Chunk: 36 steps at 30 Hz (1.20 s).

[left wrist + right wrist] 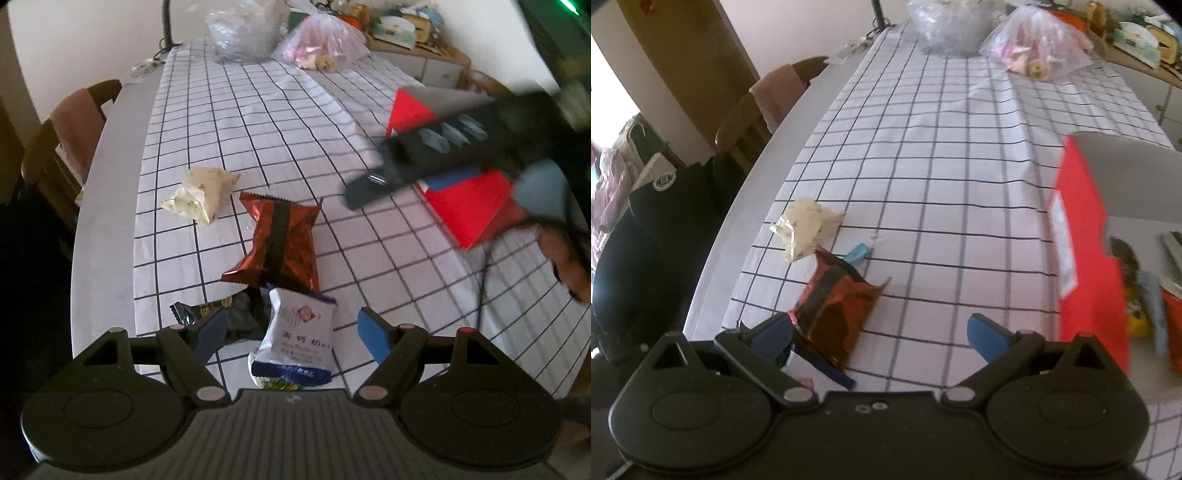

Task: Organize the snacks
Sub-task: 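Grasp the white milk-candy packet with the left tool while the right tool grasps the red-brown foil bag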

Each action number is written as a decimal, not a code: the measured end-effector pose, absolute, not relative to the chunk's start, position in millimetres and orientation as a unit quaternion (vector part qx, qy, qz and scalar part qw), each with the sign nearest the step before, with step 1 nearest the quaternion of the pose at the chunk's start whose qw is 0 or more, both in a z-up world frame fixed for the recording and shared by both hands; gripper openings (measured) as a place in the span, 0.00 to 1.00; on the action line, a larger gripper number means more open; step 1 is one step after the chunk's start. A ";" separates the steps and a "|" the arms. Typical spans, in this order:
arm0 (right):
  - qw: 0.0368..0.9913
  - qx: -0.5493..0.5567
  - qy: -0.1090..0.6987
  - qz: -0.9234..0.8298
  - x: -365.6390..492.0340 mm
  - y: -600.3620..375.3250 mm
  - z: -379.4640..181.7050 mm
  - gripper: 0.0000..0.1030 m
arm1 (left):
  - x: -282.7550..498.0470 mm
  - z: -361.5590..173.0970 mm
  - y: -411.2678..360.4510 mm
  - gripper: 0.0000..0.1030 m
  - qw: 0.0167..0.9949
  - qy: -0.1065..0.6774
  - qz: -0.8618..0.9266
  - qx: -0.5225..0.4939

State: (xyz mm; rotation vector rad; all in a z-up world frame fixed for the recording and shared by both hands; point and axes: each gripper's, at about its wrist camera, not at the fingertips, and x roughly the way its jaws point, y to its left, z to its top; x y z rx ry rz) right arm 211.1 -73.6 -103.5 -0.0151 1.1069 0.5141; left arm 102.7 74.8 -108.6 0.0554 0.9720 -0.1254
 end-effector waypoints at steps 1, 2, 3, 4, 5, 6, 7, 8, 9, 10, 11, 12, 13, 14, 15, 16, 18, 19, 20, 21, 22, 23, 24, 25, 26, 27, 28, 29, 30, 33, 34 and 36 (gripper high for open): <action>0.818 -0.010 0.522 0.243 213.8 -67.2 -106.4 0.99 | 102.6 -111.3 74.2 0.76 0.882 0.467 -0.060 0.031; 0.815 -0.015 0.524 0.246 217.0 -60.4 -110.2 0.99 | 102.7 -115.0 72.9 0.76 0.881 0.469 -0.060 0.034; 0.815 -0.021 0.525 0.245 219.9 -55.1 -113.2 0.99 | 103.2 -117.6 71.2 0.76 0.880 0.470 -0.059 0.037; 0.814 -0.028 0.526 0.245 222.2 -50.0 -116.0 0.99 | 103.5 -119.7 69.3 0.76 0.880 0.469 -0.058 0.042; 0.813 -0.034 0.528 0.245 224.4 -44.5 -119.7 0.99 | 104.1 -121.9 66.7 0.76 0.880 0.469 -0.057 0.049; 0.811 -0.037 0.529 0.246 227.0 -40.6 -121.9 0.99 | 105.1 -124.3 63.1 0.76 0.880 0.468 -0.056 0.060; 0.810 -0.037 0.531 0.247 229.2 -36.9 -124.3 0.99 | 106.2 -126.0 59.9 0.76 0.879 0.468 -0.052 0.070; 0.808 -0.037 0.533 0.247 231.4 -33.2 -126.9 0.99 | 108.1 -128.4 56.3 0.76 0.878 0.470 -0.049 0.082; 0.806 -0.038 0.535 0.249 233.2 -31.2 -129.0 0.99 | 109.8 -131.3 52.2 0.76 0.876 0.471 -0.050 0.095; 0.804 -0.039 0.537 0.251 234.8 -29.1 -131.2 0.99 | 110.9 -132.9 49.6 0.76 0.874 0.472 -0.054 0.101; 0.802 -0.042 0.540 0.253 236.4 -26.5 -133.8 0.99 | 112.0 -134.9 46.3 0.76 0.872 0.473 -0.058 0.110; 0.801 -0.044 0.541 0.253 237.7 -24.3 -135.8 0.99 | 113.5 -137.2 44.0 0.76 0.870 0.475 -0.064 0.116; 0.800 -0.046 0.542 0.253 239.3 -22.7 -137.6 0.99 | 114.5 -139.1 41.9 0.76 0.868 0.477 -0.070 0.123; 0.798 -0.046 0.545 0.254 240.8 -20.9 -139.8 0.99 | 115.5 -140.9 40.2 0.76 0.866 0.477 -0.071 0.129; 0.796 -0.047 0.547 0.255 242.0 -19.4 -141.4 0.99 | 116.8 -142.7 39.2 0.75 0.865 0.478 -0.070 0.135; 0.795 -0.047 0.548 0.256 243.1 -17.9 -142.9 0.99 | 118.7 -144.7 38.0 0.75 0.864 0.480 -0.070 0.137; 0.795 -0.045 0.548 0.256 244.8 -15.6 -145.3 0.99 | 122.1 -147.6 38.7 0.75 0.862 0.485 -0.065 0.136; 0.794 -0.043 0.550 0.256 245.6 -13.8 -147.3 0.99 | 123.1 -148.6 39.2 0.75 0.861 0.485 -0.064 0.136; 0.793 -0.042 0.552 0.255 246.0 -12.2 -149.4 0.98 | 123.6 -149.5 39.5 0.75 0.861 0.486 -0.062 0.137; 0.791 -0.043 0.554 0.255 246.4 -10.1 -151.2 0.97 | 123.8 -150.5 39.7 0.75 0.862 0.485 -0.058 0.138; 0.791 -0.045 0.555 0.254 246.4 -8.6 -152.2 0.97 | 123.9 -151.1 39.4 0.75 0.861 0.485 -0.058 0.139; 0.790 -0.047 0.556 0.255 246.2 -6.7 -153.8 0.96 | 123.9 -151.9 39.1 0.74 0.861 0.486 -0.057 0.140; 0.789 -0.048 0.556 0.256 246.0 -5.6 -154.9 0.94 | 123.8 -152.3 38.7 0.70 0.861 0.486 -0.057 0.142; 0.789 -0.048 0.557 0.255 245.5 -5.2 -156.0 0.93 | 123.5 -152.8 38.1 0.67 0.860 0.487 -0.058 0.144; 0.789 -0.047 0.557 0.253 245.1 -6.0 -157.0 0.92 | 123.3 -152.6 37.7 0.65 0.859 0.488 -0.059 0.145; 0.789 -0.043 0.558 0.254 244.7 -7.1 -157.8 0.88 | 122.9 -153.3 37.0 0.62 0.858 0.488 -0.060 0.147; 0.788 -0.040 0.560 0.254 244.5 -7.9 -158.7 0.82 | 122.3 -154.1 36.4 0.58 0.858 0.488 -0.060 0.151; 0.786 -0.039 0.562 0.254 244.4 -8.6 -159.8 0.81 | 121.6 -154.7 35.5 0.56 0.857 0.488 -0.060 0.156; 0.784 -0.036 0.564 0.255 244.1 -9.5 -160.5 0.79 | 120.7 -154.9 34.5 0.54 0.857 0.487 -0.061 0.159; 0.781 -0.026 0.568 0.258 243.0 -12.2 -161.4 0.71 | 119.6 -154.9 33.1 0.47 0.856 0.487 -0.061 0.162; 0.780 -0.024 0.569 0.259 242.6 -13.0 -161.3 0.67 | 119.4 -154.8 32.8 0.46 0.856 0.487 -0.059 0.164; 0.782 -0.022 0.567 0.258 241.4 -15.1 -159.8 0.57 | 118.8 -154.7 32.6 0.44 0.857 0.485 -0.058 0.164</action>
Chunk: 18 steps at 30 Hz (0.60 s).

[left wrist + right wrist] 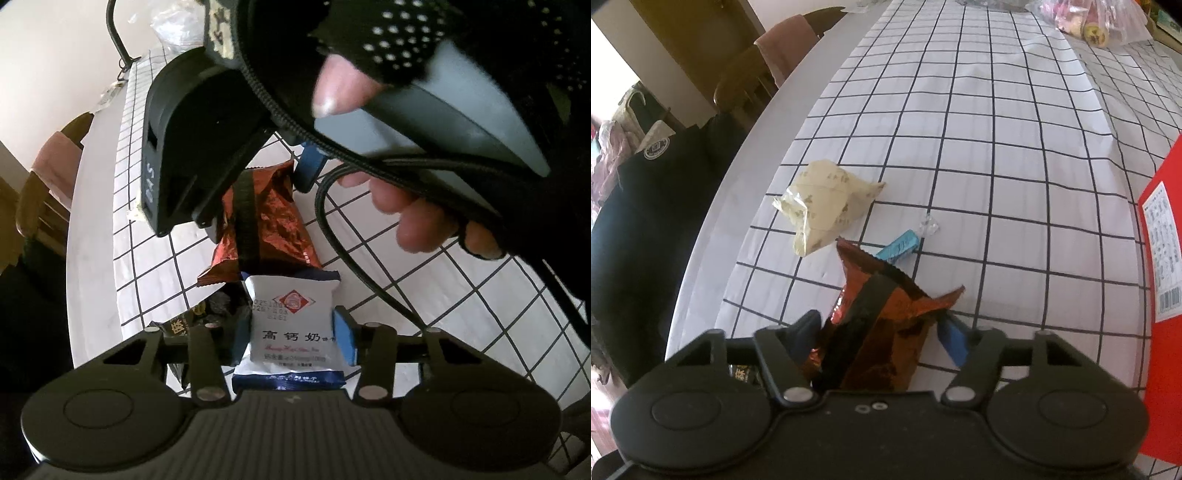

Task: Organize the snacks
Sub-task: 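Grasp the white milk-candy packet with the left tool while the right tool grasps the red-brown foil bag, then carry both packets into the red box and open both tools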

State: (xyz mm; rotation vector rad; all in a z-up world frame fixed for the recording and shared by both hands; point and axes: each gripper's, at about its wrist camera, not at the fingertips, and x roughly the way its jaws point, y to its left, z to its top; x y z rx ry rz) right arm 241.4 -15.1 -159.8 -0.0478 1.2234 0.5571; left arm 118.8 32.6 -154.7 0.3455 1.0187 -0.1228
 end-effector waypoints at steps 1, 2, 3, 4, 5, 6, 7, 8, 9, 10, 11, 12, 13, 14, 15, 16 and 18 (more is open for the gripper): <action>0.782 -0.019 0.567 0.260 241.1 -16.6 -159.4 0.53 | 118.3 -154.9 33.1 0.43 0.858 0.483 -0.058 0.165; 0.781 -0.014 0.566 0.263 240.5 -18.9 -158.6 0.52 | 118.5 -154.9 34.5 0.42 0.859 0.482 -0.057 0.164; 0.783 -0.014 0.564 0.263 239.3 -20.9 -157.6 0.48 | 118.1 -154.9 35.0 0.42 0.859 0.481 -0.056 0.163; 0.784 -0.013 0.562 0.264 237.9 -22.5 -156.5 0.45 | 117.8 -154.5 35.9 0.41 0.860 0.481 -0.055 0.160; 0.785 -0.012 0.560 0.266 236.5 -24.5 -155.1 0.45 | 117.8 -154.4 36.3 0.41 0.861 0.481 -0.054 0.158; 0.786 -0.012 0.558 0.266 235.4 -25.8 -153.7 0.42 | 117.8 -154.1 37.0 0.41 0.862 0.480 -0.053 0.155; 0.788 -0.014 0.556 0.266 233.8 -27.5 -151.8 0.40 | 117.9 -153.3 37.8 0.41 0.863 0.480 -0.052 0.152; 0.789 -0.014 0.553 0.266 232.8 -29.8 -149.8 0.40 | 118.0 -152.0 38.6 0.41 0.864 0.479 -0.051 0.147; 0.791 -0.011 0.551 0.266 231.3 -33.4 -147.7 0.38 | 117.9 -151.0 39.7 0.41 0.865 0.478 -0.050 0.142; 0.792 -0.008 0.550 0.265 230.2 -36.7 -145.7 0.38 | 118.2 -149.8 41.1 0.40 0.866 0.479 -0.049 0.135; 0.795 -0.004 0.547 0.263 228.9 -41.3 -143.3 0.37 | 118.7 -148.7 42.5 0.40 0.867 0.480 -0.048 0.128; 0.796 -0.002 0.546 0.261 227.9 -45.4 -141.5 0.36 | 118.6 -147.0 43.6 0.40 0.868 0.480 -0.047 0.121; 0.798 0.001 0.544 0.260 226.5 -49.4 -139.8 0.34 | 118.2 -145.3 44.0 0.40 0.869 0.479 -0.046 0.117; 0.800 0.004 0.542 0.259 225.0 -54.1 -137.9 0.33 | 118.4 -144.5 45.8 0.40 0.869 0.479 -0.045 0.114; 0.802 0.008 0.540 0.257 223.3 -59.2 -135.7 0.32 | 117.6 -142.8 46.8 0.40 0.870 0.478 -0.043 0.108; 0.803 0.012 0.538 0.256 221.7 -64.0 -134.0 0.32 | 117.3 -141.4 48.1 0.40 0.871 0.478 -0.042 0.103; 0.807 0.021 0.534 0.253 217.8 -74.8 -129.2 0.31 | 115.7 -137.6 51.4 0.40 0.873 0.477 -0.040 0.089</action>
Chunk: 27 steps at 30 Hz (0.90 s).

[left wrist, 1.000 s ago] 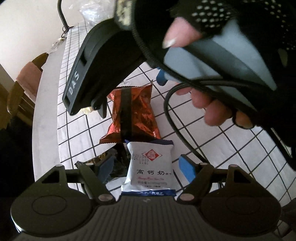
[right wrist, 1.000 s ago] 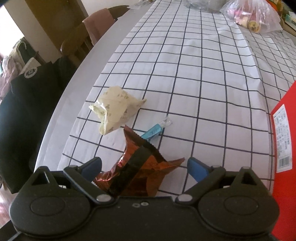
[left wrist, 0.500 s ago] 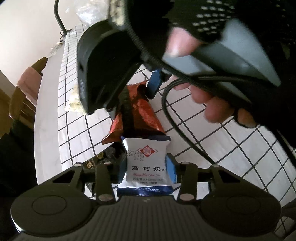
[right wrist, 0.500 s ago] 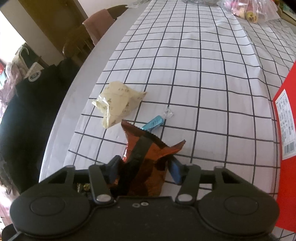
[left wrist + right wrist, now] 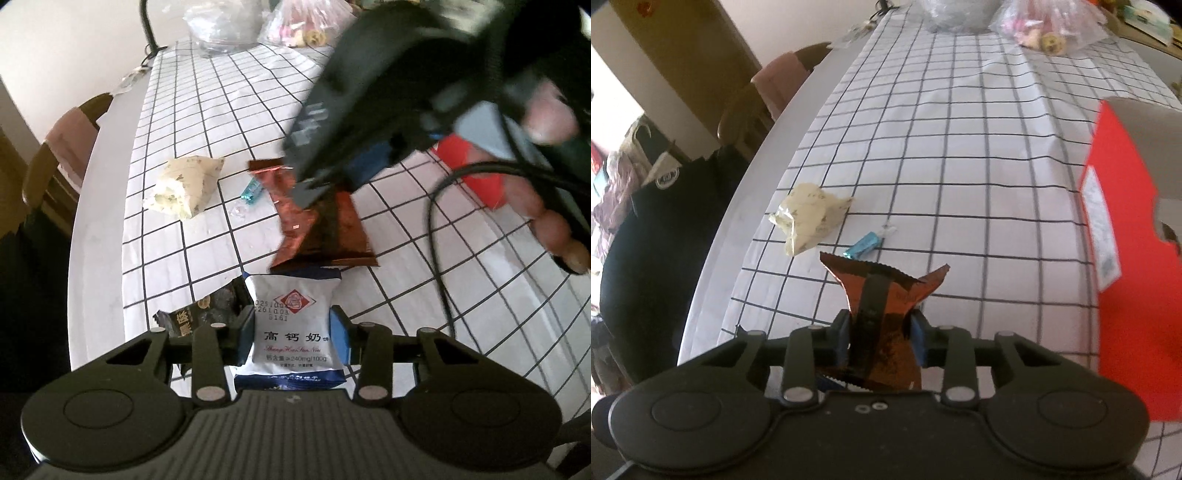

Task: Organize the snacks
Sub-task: 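Carry both packets into the red box and open both tools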

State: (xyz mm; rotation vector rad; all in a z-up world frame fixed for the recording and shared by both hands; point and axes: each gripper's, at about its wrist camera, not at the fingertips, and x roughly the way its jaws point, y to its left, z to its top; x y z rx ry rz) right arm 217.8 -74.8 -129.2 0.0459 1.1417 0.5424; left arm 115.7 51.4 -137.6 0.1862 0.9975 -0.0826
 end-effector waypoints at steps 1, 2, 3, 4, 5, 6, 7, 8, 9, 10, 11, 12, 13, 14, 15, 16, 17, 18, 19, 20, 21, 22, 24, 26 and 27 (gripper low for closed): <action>0.809 0.024 0.530 0.253 216.0 -79.3 -126.7 0.31 | 115.1 -135.3 52.8 0.40 0.874 0.477 -0.039 0.083; 0.812 0.027 0.526 0.252 214.0 -84.1 -124.4 0.30 | 114.0 -134.6 53.2 0.40 0.875 0.476 -0.038 0.077; 0.815 0.031 0.522 0.251 212.1 -90.0 -122.0 0.30 | 112.2 -132.2 55.3 0.40 0.877 0.475 -0.035 0.070; 0.817 0.035 0.520 0.249 211.3 -93.3 -121.0 0.30 | 110.2 -129.8 57.7 0.40 0.878 0.473 -0.033 0.064; 0.819 0.041 0.517 0.247 209.3 -98.8 -119.0 0.29 | 109.2 -126.9 59.3 0.40 0.879 0.472 -0.031 0.057; 0.820 0.046 0.514 0.246 207.3 -104.0 -116.7 0.29 | 108.0 -124.1 61.4 0.40 0.880 0.471 -0.030 0.049; 0.822 0.050 0.511 0.245 205.2 -108.8 -114.3 0.29 | 106.8 -121.5 63.0 0.40 0.881 0.470 -0.030 0.043; 0.825 0.056 0.507 0.244 202.8 -113.5 -110.8 0.29 | 105.5 -118.0 64.4 0.40 0.882 0.468 -0.029 0.036; 0.826 0.060 0.504 0.245 200.6 -117.6 -107.6 0.29 | 104.1 -114.7 65.7 0.40 0.884 0.466 -0.029 0.031; 0.828 0.064 0.500 0.247 198.4 -122.1 -104.0 0.29 | 103.8 -112.5 66.5 0.40 0.885 0.465 -0.029 0.027; 0.830 0.069 0.495 0.248 195.5 -128.3 -98.8 0.29 | 103.0 -109.3 66.6 0.40 0.885 0.463 -0.030 0.022; 0.831 0.072 0.491 0.250 193.0 -133.1 -94.6 0.29 | 101.7 -105.5 66.2 0.40 0.886 0.461 -0.032 0.017; 0.833 0.074 0.487 0.250 190.3 -139.5 -89.3 0.29 | 100.6 -102.5 64.9 0.40 0.887 0.460 -0.032 0.014; 0.836 0.075 0.483 0.250 187.6 -144.5 -84.5 0.29 | 98.9 -99.8 63.8 0.40 0.888 0.459 -0.033 0.012; 0.838 0.077 0.479 0.249 186.0 -148.9 -80.3 0.29 | 97.8 -95.8 63.0 0.40 0.889 0.457 -0.035 0.008; 0.841 0.079 0.475 0.249 184.2 -153.3 -75.8 0.29 | 98.3 -93.3 62.9 0.40 0.889 0.456 -0.037 0.004; 0.844 0.081 0.469 0.247 182.2 -159.2 -70.7 0.29 | 97.5 -90.1 61.4 0.40 0.889 0.456 -0.038 0.000; 0.847 0.082 0.465 0.246 180.8 -164.7 -66.4 0.29 | 97.0 -86.1 60.1 0.40 0.890 0.454 -0.041 -0.004; 0.849 0.083 0.461 0.244 180.0 -170.1 -62.6 0.29 | 95.9 -82.8 58.1 0.40 0.891 0.452 -0.042 -0.006; 0.852 0.084 0.457 0.242 179.4 -176.2 -58.6 0.29 | 95.8 -79.0 55.8 0.40 0.892 0.450 -0.044 -0.008; 0.855 0.085 0.453 0.239 179.4 -182.8 -54.9 0.29 | 96.6 -75.6 53.4 0.40 0.893 0.447 -0.046 -0.011; 0.857 0.086 0.450 0.236 179.9 -188.6 -52.4 0.29 | 97.0 -72.7 51.2 0.40 0.894 0.445 -0.049 -0.013; 0.862 0.087 0.444 0.229 181.2 -201.6 -46.5 0.29 | 98.7 -66.1 45.0 0.40 0.896 0.441 -0.054 -0.016; 0.866 0.088 0.440 0.221 183.3 -214.0 -41.5 0.29 | 101.6 -59.3 35.8 0.40 0.898 0.435 -0.061 -0.014; 0.868 0.088 0.437 0.216 184.4 -221.2 -38.9 0.29 | 103.7 -55.9 30.3 0.40 0.899 0.433 -0.065 -0.013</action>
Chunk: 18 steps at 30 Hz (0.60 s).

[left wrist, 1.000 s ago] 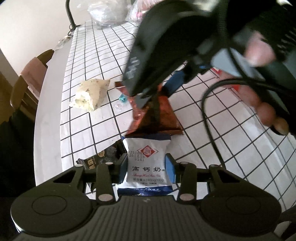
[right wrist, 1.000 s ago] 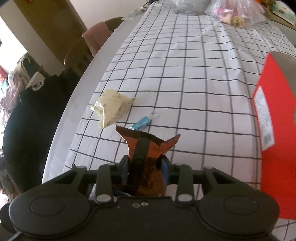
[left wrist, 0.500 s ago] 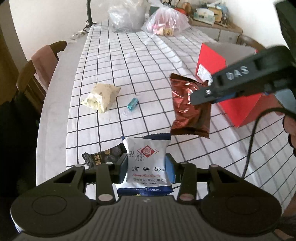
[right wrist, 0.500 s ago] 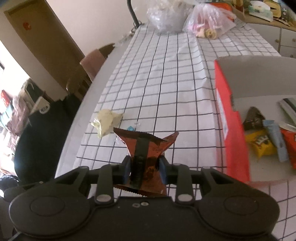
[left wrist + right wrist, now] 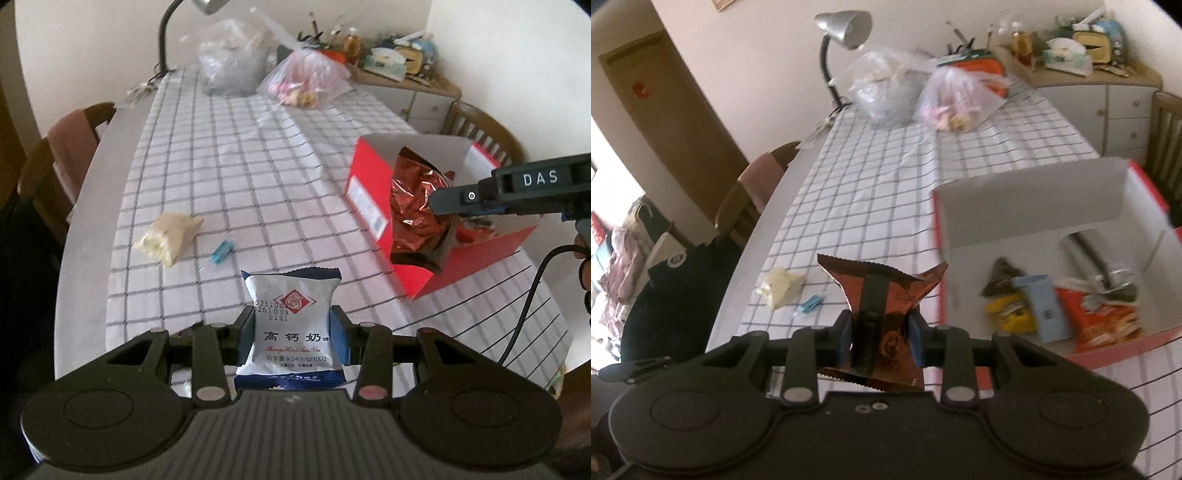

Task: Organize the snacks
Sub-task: 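Carry both packets into the red box and open both tools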

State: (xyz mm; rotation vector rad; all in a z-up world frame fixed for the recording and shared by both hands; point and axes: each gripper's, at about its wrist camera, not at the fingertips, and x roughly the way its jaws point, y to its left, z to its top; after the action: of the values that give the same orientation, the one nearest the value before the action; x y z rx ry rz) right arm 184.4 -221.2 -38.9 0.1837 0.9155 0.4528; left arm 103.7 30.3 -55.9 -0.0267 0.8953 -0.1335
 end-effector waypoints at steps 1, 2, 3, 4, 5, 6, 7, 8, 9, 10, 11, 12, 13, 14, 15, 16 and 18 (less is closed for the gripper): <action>0.871 0.088 0.435 0.213 185.3 -227.8 -36.9 0.29 | 106.1 -53.3 25.0 0.40 0.900 0.430 -0.067 -0.012; 0.873 0.088 0.432 0.209 187.2 -235.5 -34.1 0.29 | 109.7 -50.1 18.0 0.40 0.901 0.428 -0.072 -0.011; 0.875 0.088 0.429 0.206 188.3 -242.4 -32.5 0.29 | 112.7 -47.4 11.5 0.40 0.901 0.427 -0.076 -0.011; 0.877 0.088 0.427 0.202 189.5 -249.6 -30.6 0.29 | 115.9 -45.7 5.8 0.40 0.901 0.426 -0.080 -0.010; 0.879 0.087 0.425 0.198 191.1 -257.1 -28.9 0.29 | 119.3 -43.5 -1.1 0.40 0.901 0.424 -0.085 -0.009; 0.881 0.087 0.423 0.193 193.4 -265.4 -27.3 0.29 | 123.2 -40.8 -9.6 0.40 0.902 0.422 -0.090 -0.006; 0.882 0.088 0.422 0.189 195.1 -273.0 -26.2 0.29 | 126.6 -38.6 -17.0 0.40 0.903 0.420 -0.093 -0.003; 0.884 0.089 0.420 0.184 198.0 -282.3 -24.9 0.29 | 129.7 -36.6 -23.6 0.40 0.903 0.418 -0.096 -0.001; 0.885 0.090 0.419 0.181 200.6 -289.8 -24.3 0.29 | 133.9 -34.2 -31.5 0.40 0.903 0.417 -0.100 0.000; 0.887 0.090 0.418 0.177 203.5 -296.9 -23.8 0.29 | 138.0 -32.3 -38.8 0.40 0.904 0.416 -0.103 0.001; 0.888 0.090 0.417 0.172 206.4 -304.6 -23.6 0.29 | 142.8 -30.2 -47.8 0.40 0.904 0.414 -0.106 0.003; 0.889 0.090 0.416 0.167 210.0 -312.3 -23.4 0.29 | 146.6 -28.5 -55.4 0.40 0.905 0.412 -0.108 0.005; 0.890 0.090 0.416 0.163 213.9 -319.8 -23.3 0.29 | 151.0 -26.7 -63.6 0.40 0.905 0.410 -0.111 0.008; 0.891 0.089 0.416 0.161 216.1 -326.3 -23.1 0.29 | 155.3 -25.3 -71.3 0.40 0.906 0.408 -0.113 0.009; 0.891 0.088 0.416 0.158 219.5 -333.0 -23.3 0.29 | 159.3 -24.4 -78.2 0.40 0.906 0.407 -0.115 0.011; 0.892 0.086 0.416 0.155 222.6 -338.7 -23.8 0.29 | 163.4 -23.8 -85.1 0.40 0.906 0.406 -0.117 0.012; 0.892 0.083 0.419 0.150 229.7 -350.4 -26.2 0.29 | 173.2 -24.6 -99.7 0.40 0.906 0.407 -0.119 0.017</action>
State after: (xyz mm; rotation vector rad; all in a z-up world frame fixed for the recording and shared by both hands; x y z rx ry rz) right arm 229.7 -350.4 -26.2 0.1729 0.8688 0.3116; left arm 173.2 -99.7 -24.6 0.0350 0.8396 -0.2456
